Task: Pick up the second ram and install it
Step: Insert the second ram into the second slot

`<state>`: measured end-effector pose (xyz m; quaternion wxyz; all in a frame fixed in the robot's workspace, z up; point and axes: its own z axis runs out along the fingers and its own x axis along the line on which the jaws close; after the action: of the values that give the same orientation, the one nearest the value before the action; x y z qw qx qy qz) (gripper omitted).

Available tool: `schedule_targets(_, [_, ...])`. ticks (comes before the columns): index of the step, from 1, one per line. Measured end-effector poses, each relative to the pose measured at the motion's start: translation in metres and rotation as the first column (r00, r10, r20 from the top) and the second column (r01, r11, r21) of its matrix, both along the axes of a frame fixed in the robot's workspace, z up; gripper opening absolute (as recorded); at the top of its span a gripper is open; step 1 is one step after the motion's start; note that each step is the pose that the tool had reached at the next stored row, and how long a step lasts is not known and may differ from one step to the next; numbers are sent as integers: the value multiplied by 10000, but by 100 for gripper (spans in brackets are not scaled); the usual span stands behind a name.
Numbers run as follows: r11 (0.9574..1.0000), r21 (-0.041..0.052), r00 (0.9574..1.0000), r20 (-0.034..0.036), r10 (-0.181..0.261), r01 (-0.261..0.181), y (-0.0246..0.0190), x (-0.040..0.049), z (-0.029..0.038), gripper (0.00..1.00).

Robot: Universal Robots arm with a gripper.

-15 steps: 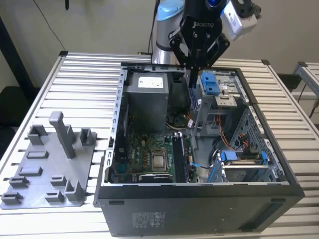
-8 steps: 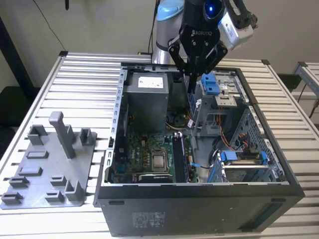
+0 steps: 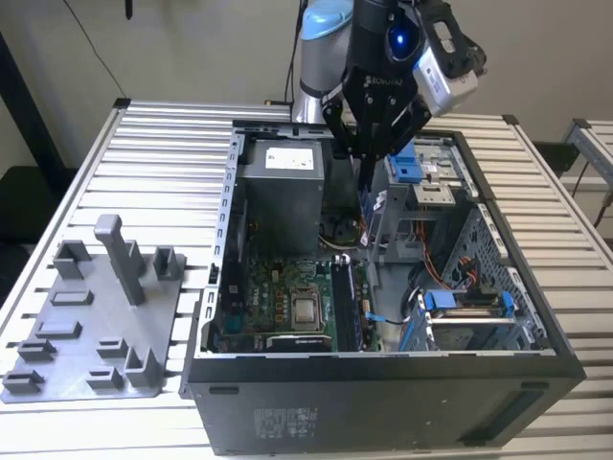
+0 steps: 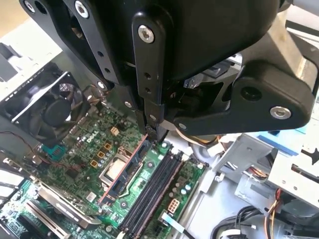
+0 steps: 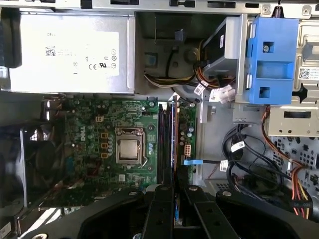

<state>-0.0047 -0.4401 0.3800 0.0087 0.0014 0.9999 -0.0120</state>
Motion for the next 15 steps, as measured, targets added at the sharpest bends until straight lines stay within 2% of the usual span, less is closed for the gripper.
schedule_targets(11, [10000,-11,9999,-121,0,0,0,0,-167,14])
schedule_targets(15, [10000,-10,9999,-145,0,0,0,-1,-241,14])
